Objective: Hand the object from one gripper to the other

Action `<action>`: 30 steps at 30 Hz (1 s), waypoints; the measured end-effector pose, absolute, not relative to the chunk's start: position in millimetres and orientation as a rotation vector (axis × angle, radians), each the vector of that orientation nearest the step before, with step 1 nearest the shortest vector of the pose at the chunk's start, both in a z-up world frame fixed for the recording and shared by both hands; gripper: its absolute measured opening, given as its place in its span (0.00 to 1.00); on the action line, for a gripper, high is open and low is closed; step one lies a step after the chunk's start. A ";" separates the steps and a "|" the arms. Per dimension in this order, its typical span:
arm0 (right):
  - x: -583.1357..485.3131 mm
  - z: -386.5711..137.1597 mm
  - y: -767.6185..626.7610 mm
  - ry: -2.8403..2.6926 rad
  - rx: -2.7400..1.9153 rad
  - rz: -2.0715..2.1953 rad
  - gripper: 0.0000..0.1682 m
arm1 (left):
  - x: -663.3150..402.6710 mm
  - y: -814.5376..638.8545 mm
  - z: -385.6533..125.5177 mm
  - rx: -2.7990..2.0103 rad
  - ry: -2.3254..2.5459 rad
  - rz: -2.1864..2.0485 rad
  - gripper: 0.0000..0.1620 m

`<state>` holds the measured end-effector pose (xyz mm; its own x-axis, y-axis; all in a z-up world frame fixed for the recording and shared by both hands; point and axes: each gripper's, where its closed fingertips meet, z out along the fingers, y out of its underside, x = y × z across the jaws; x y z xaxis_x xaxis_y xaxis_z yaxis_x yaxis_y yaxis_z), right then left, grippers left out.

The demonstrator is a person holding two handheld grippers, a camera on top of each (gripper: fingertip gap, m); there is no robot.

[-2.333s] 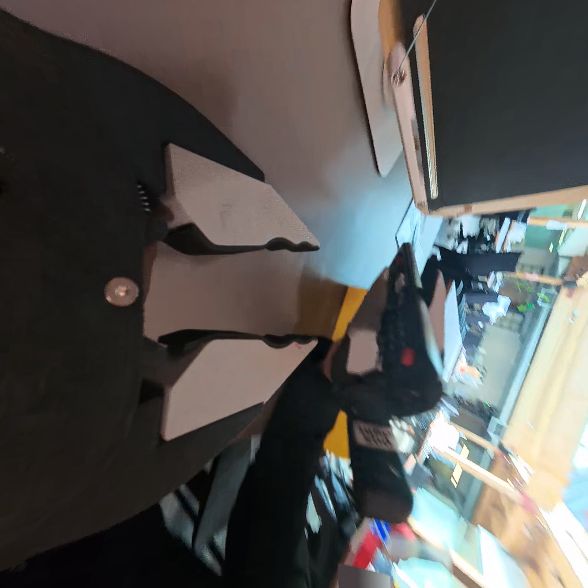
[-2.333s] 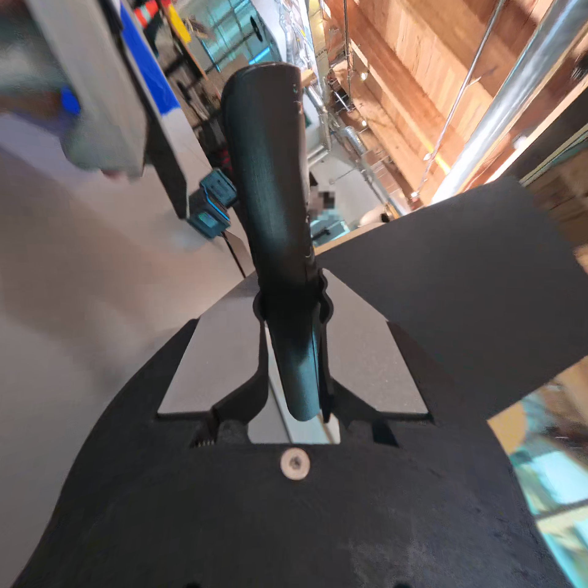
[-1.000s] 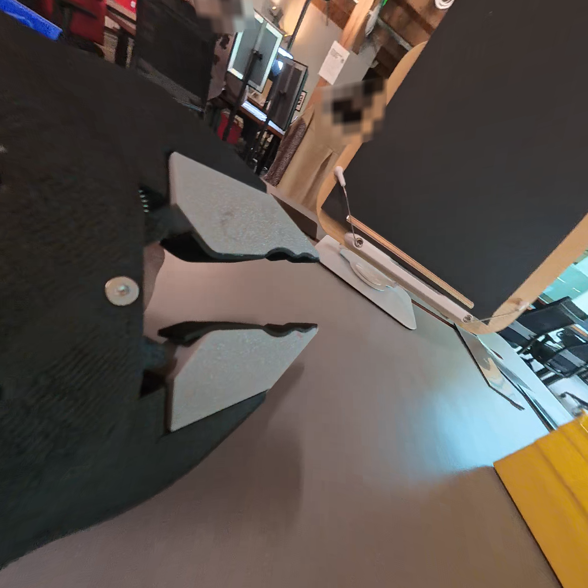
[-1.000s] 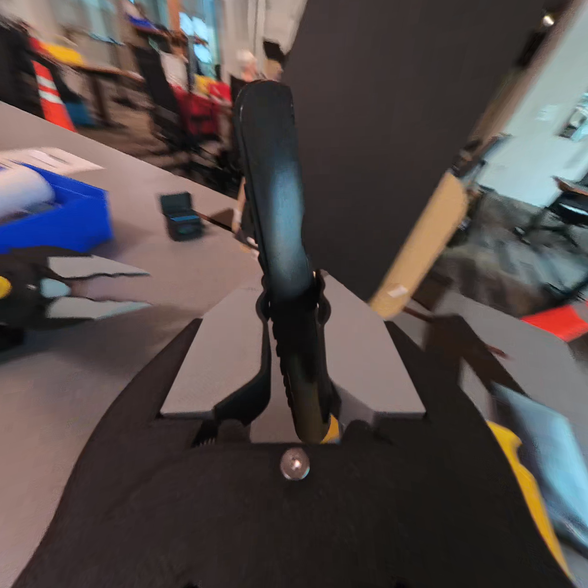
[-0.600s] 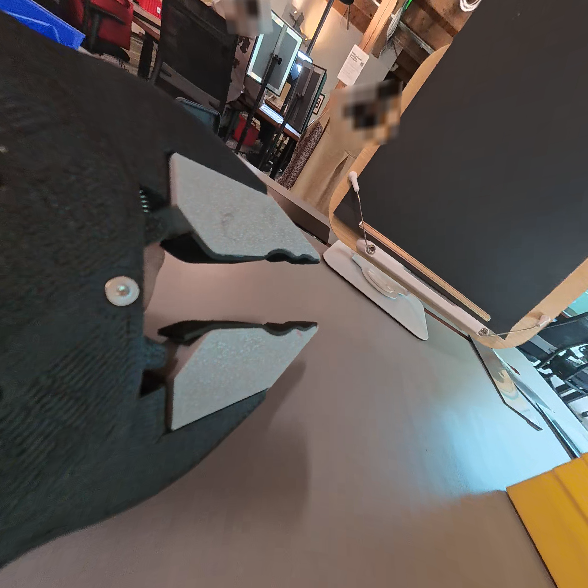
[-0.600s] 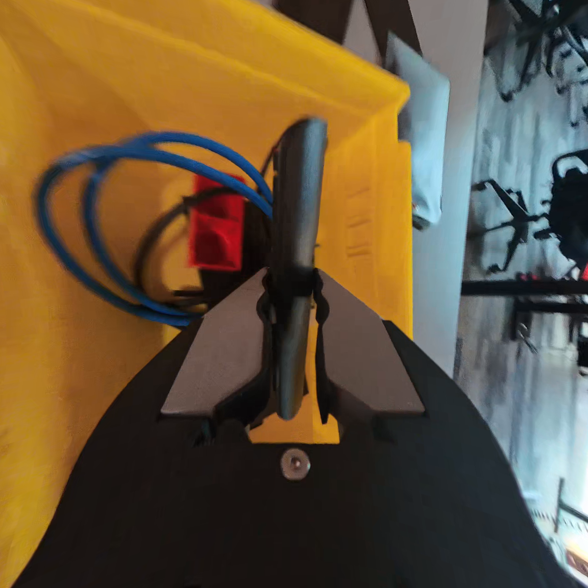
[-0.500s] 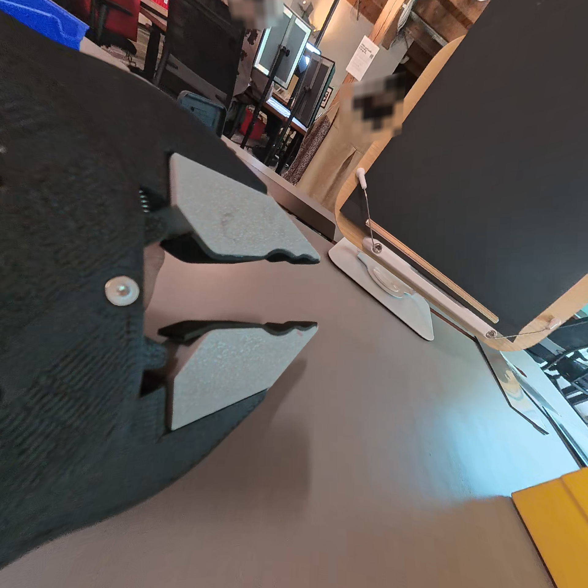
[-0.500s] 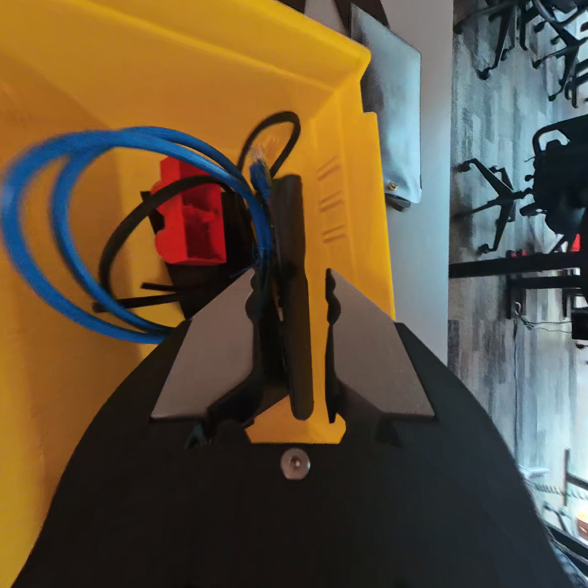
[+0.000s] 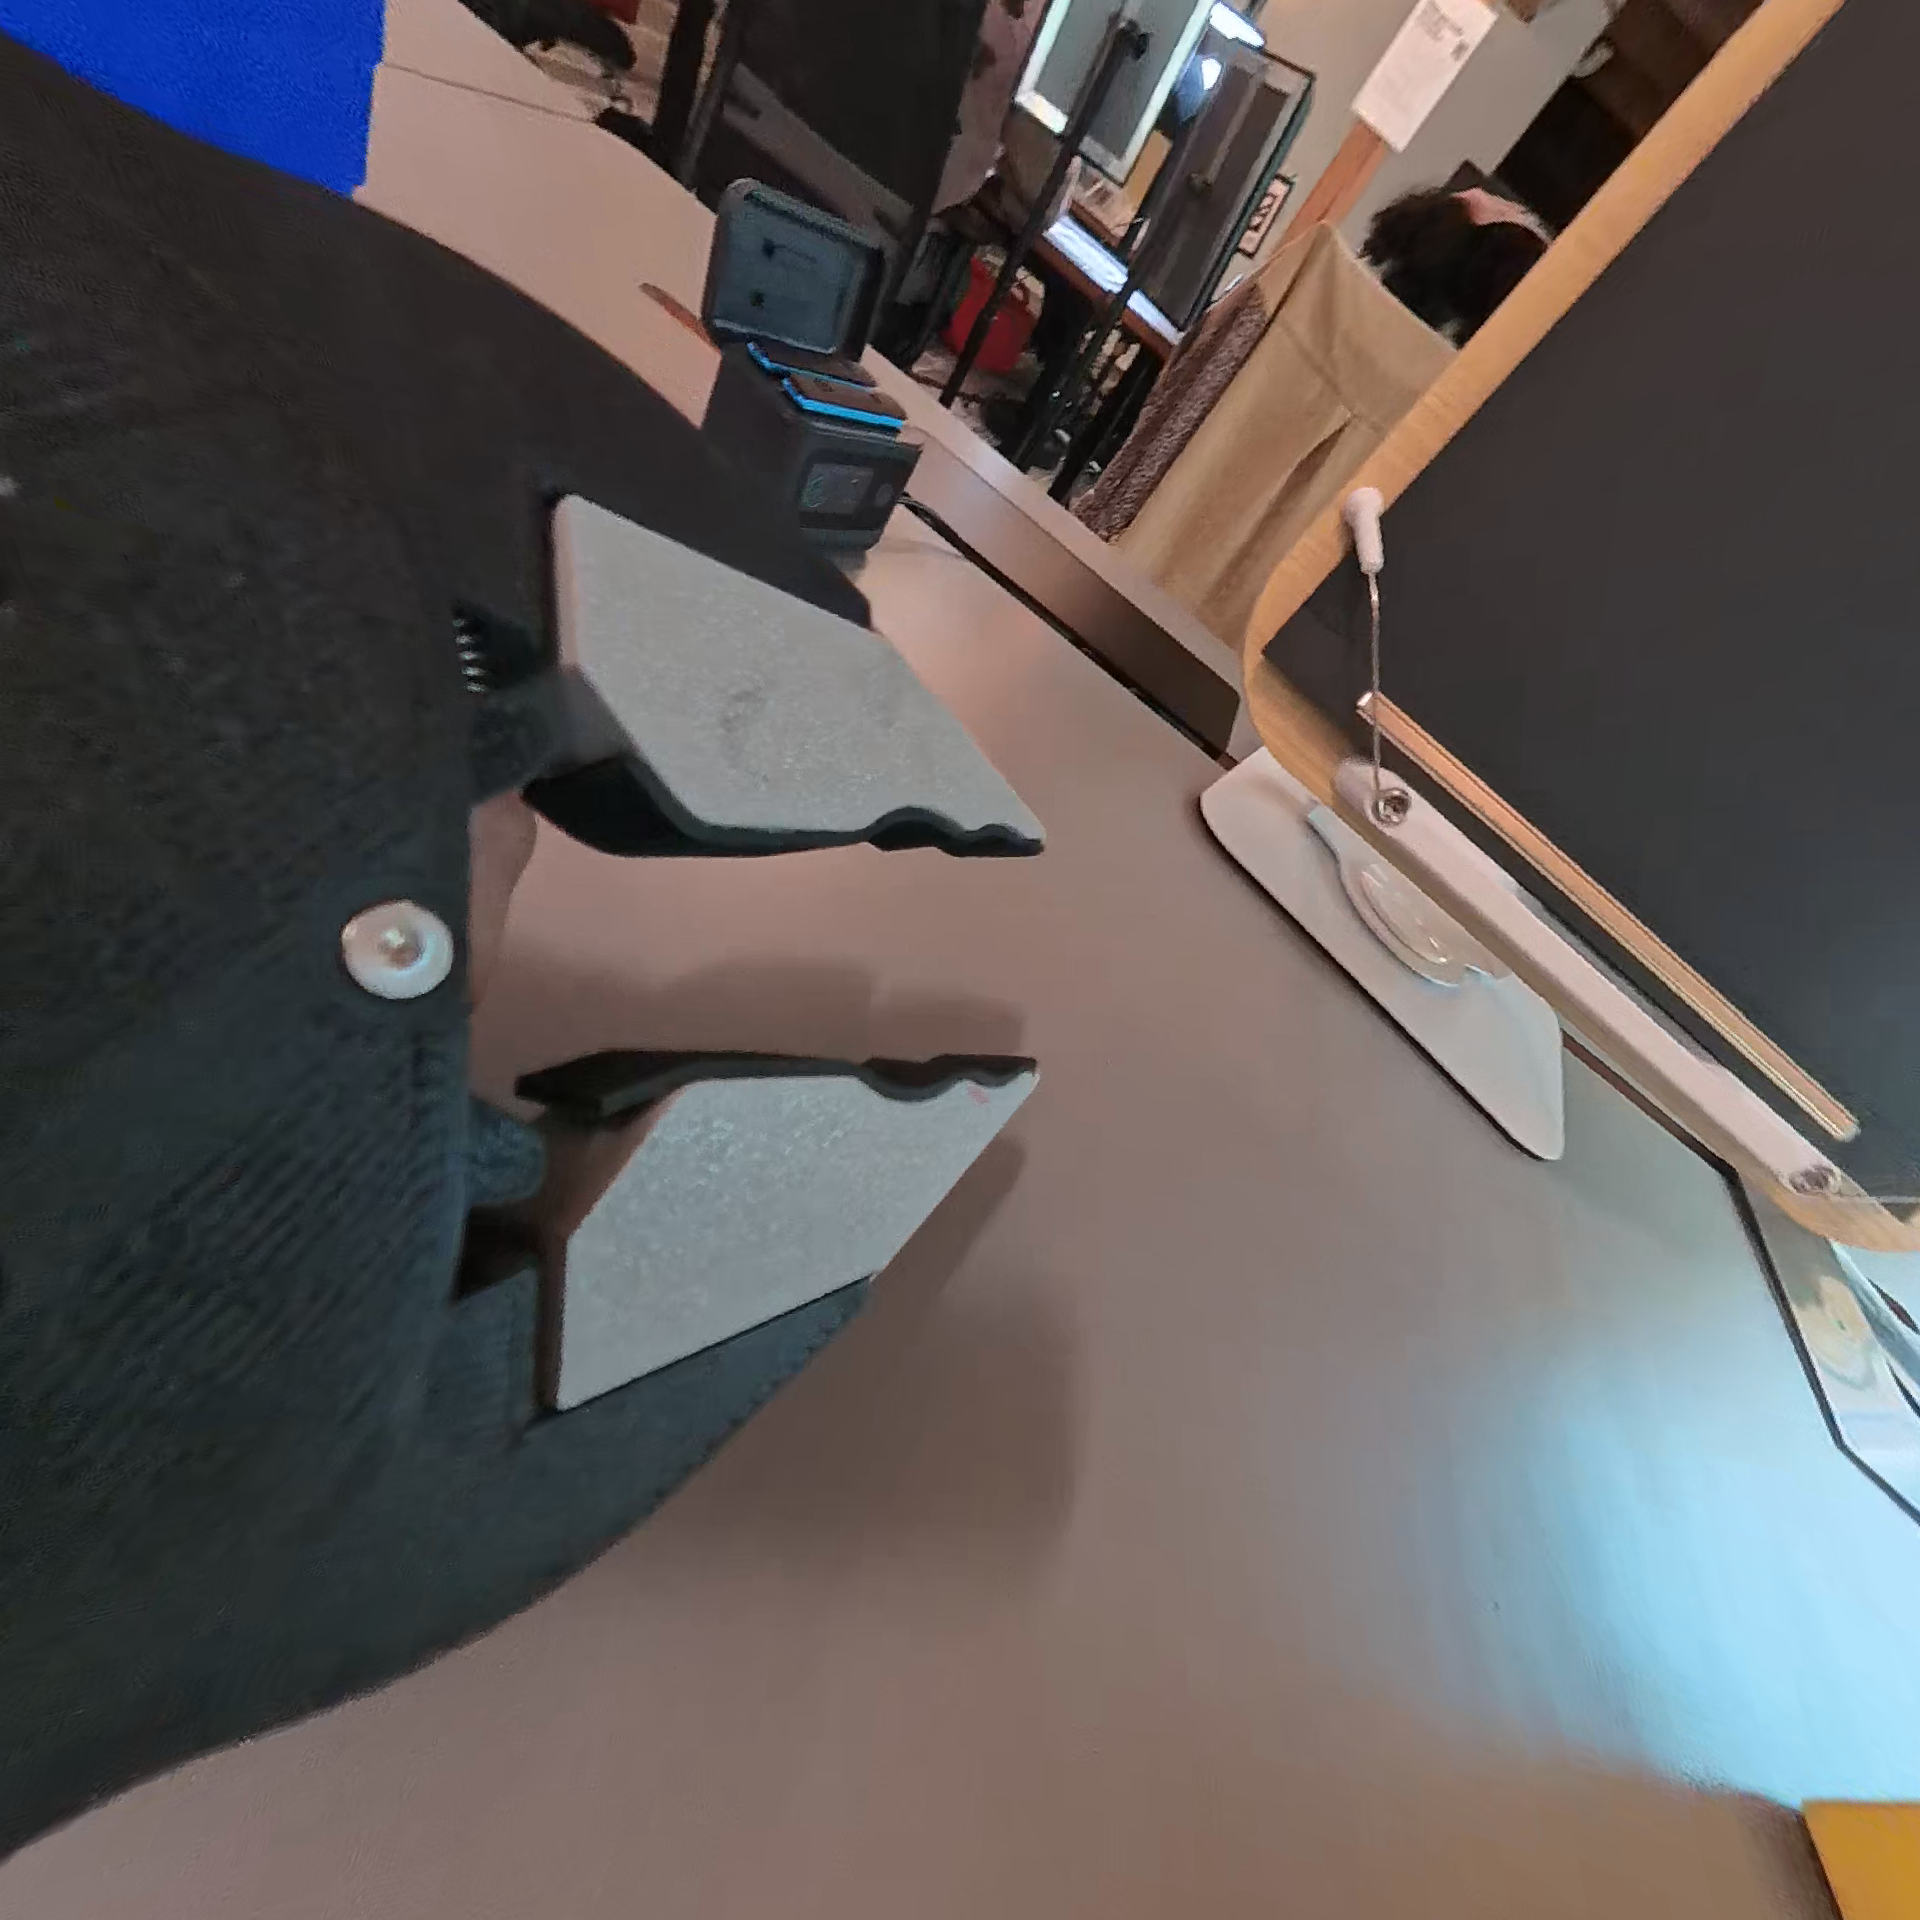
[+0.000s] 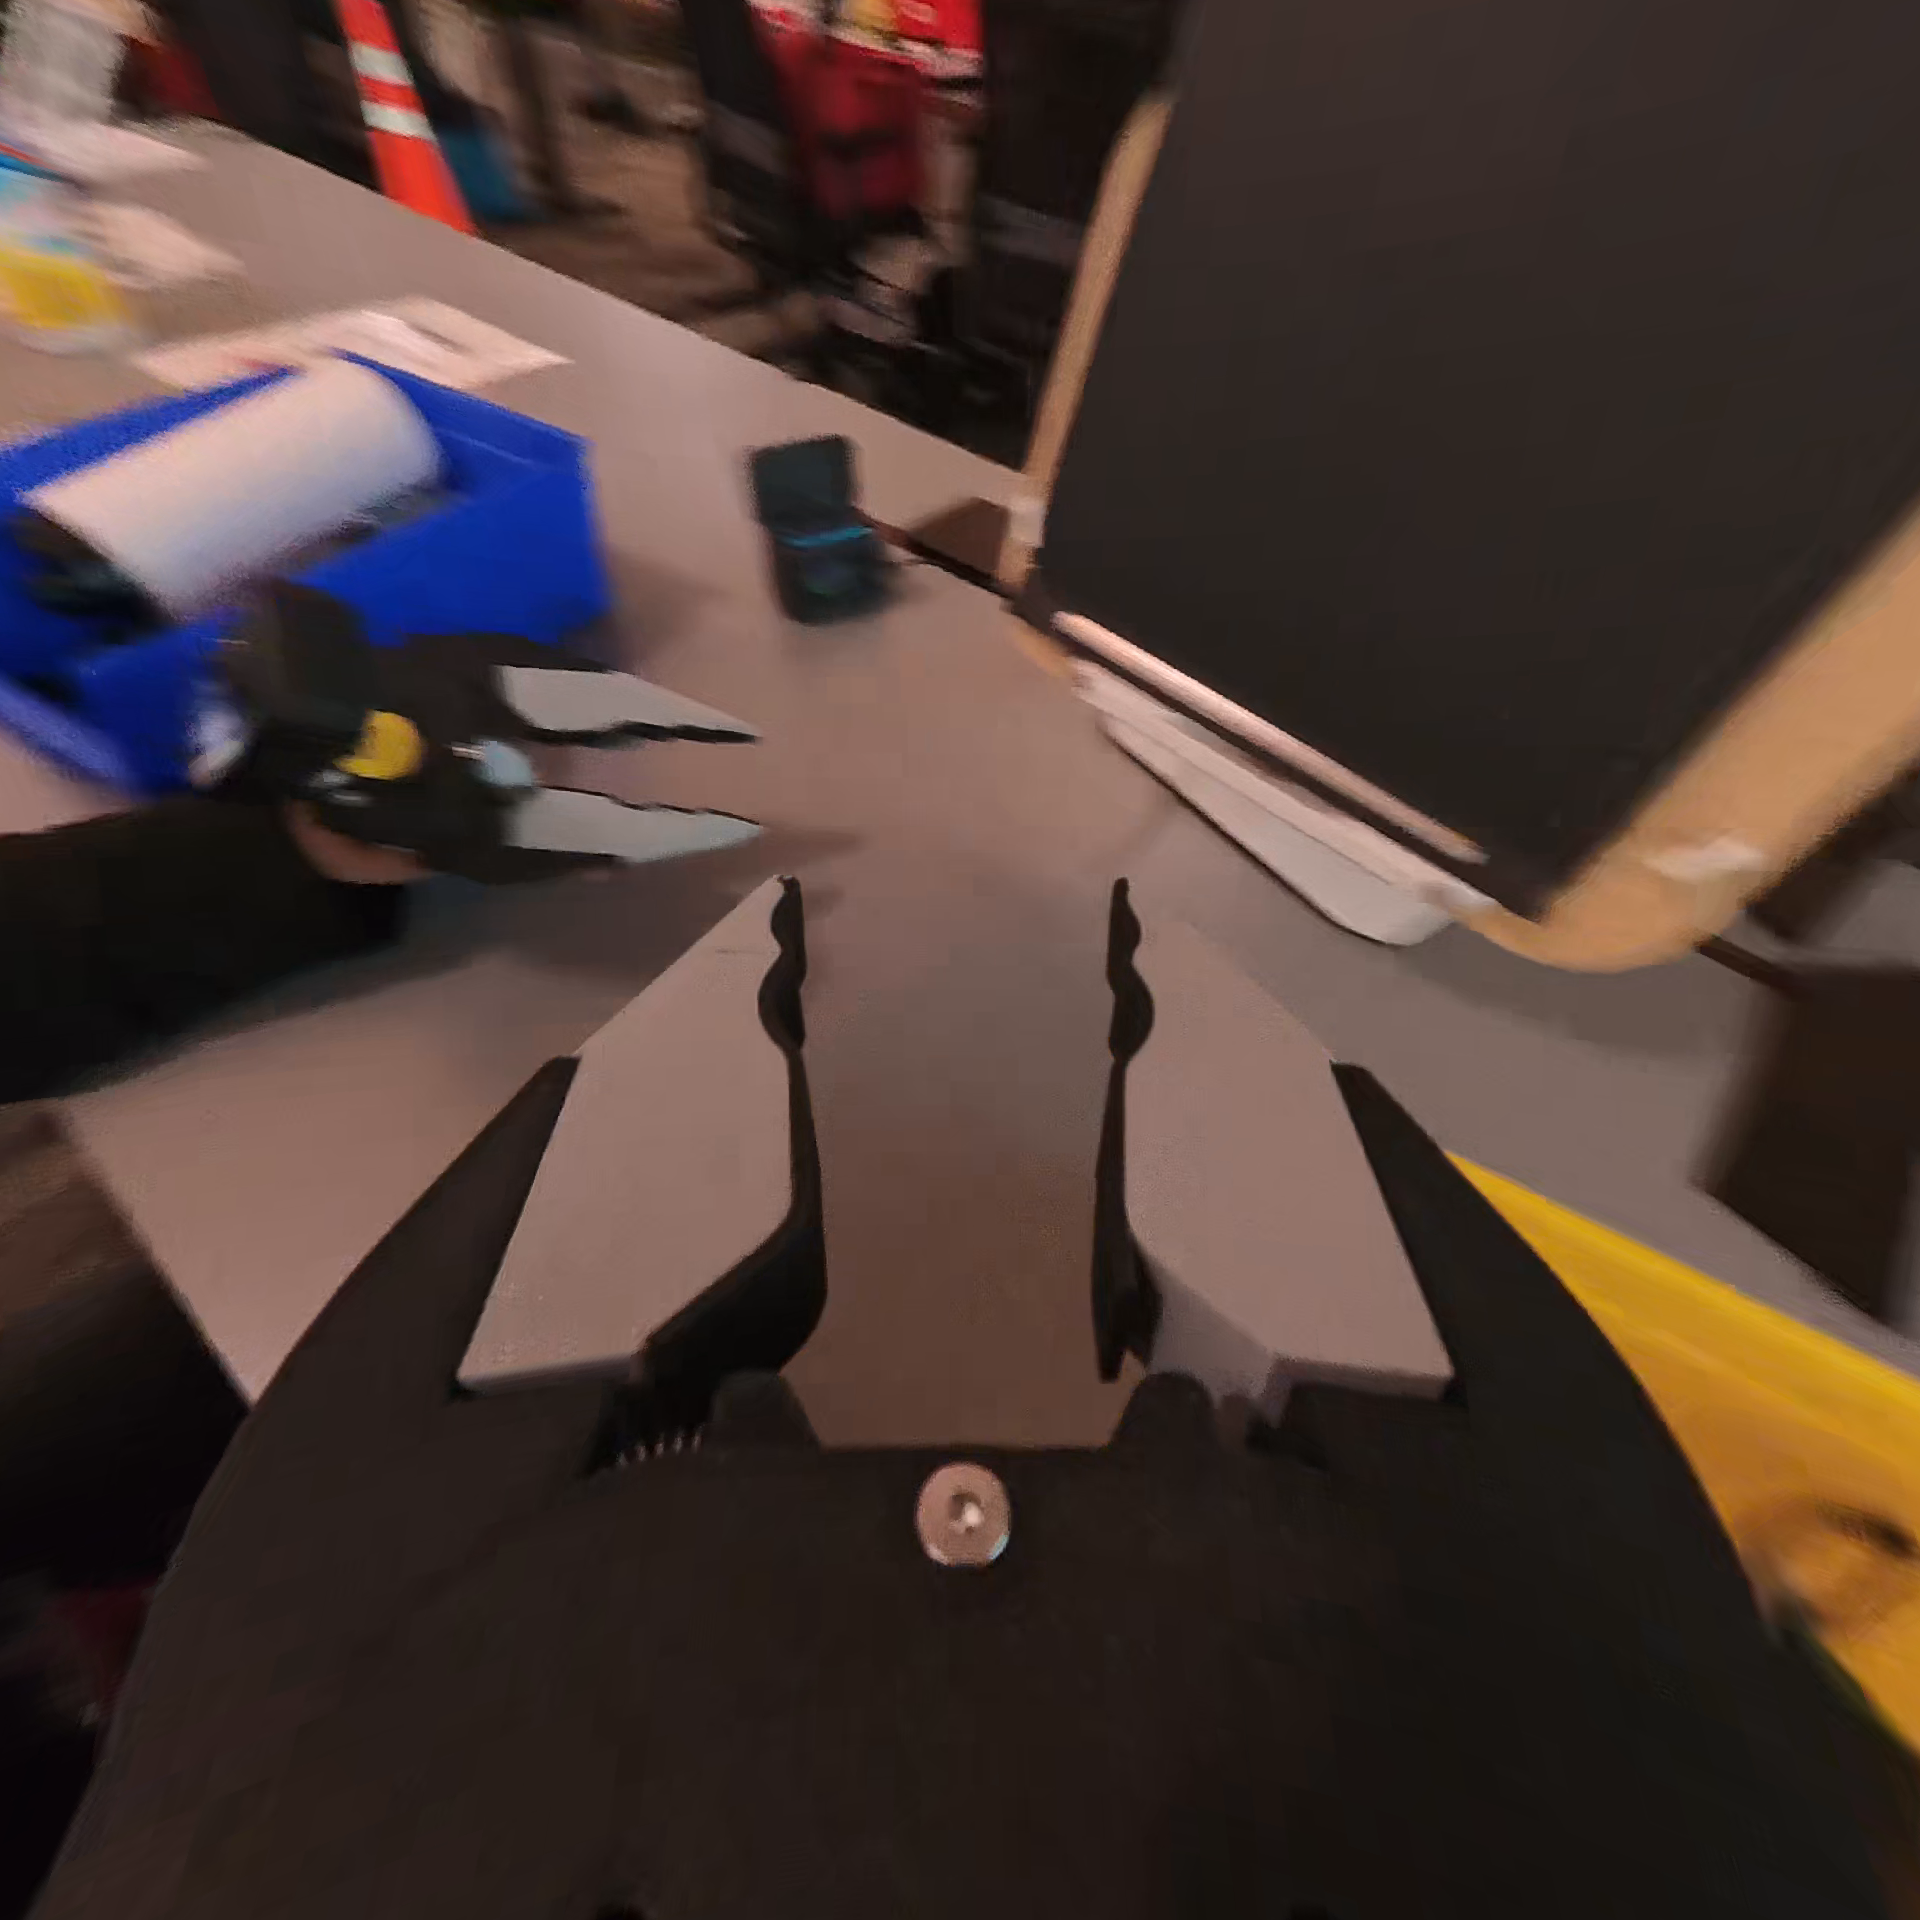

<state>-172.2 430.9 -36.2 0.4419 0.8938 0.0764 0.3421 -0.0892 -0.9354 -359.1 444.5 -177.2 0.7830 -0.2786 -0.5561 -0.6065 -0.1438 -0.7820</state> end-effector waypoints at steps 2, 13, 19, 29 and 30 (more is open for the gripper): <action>-215.9 -53.7 424.0 -1.142 -1.642 0.765 0.31 | -364.8 446.3 -179.8 -1.764 0.661 0.332 0.22; -331.5 -177.6 477.6 -1.210 -1.711 0.807 0.34 | -384.1 450.5 -187.9 -1.854 0.565 0.329 0.23; -328.1 -194.9 481.6 -1.221 -1.742 0.790 0.36 | -381.1 449.9 -188.9 -1.869 0.555 0.303 0.26; -326.9 -198.1 482.5 -1.214 -1.782 0.829 0.44 | -386.7 425.3 -192.2 -1.962 0.385 0.317 0.43; -326.5 -197.1 482.8 -1.207 -1.782 0.842 0.44 | -383.6 415.9 -195.6 -2.003 0.361 0.275 0.45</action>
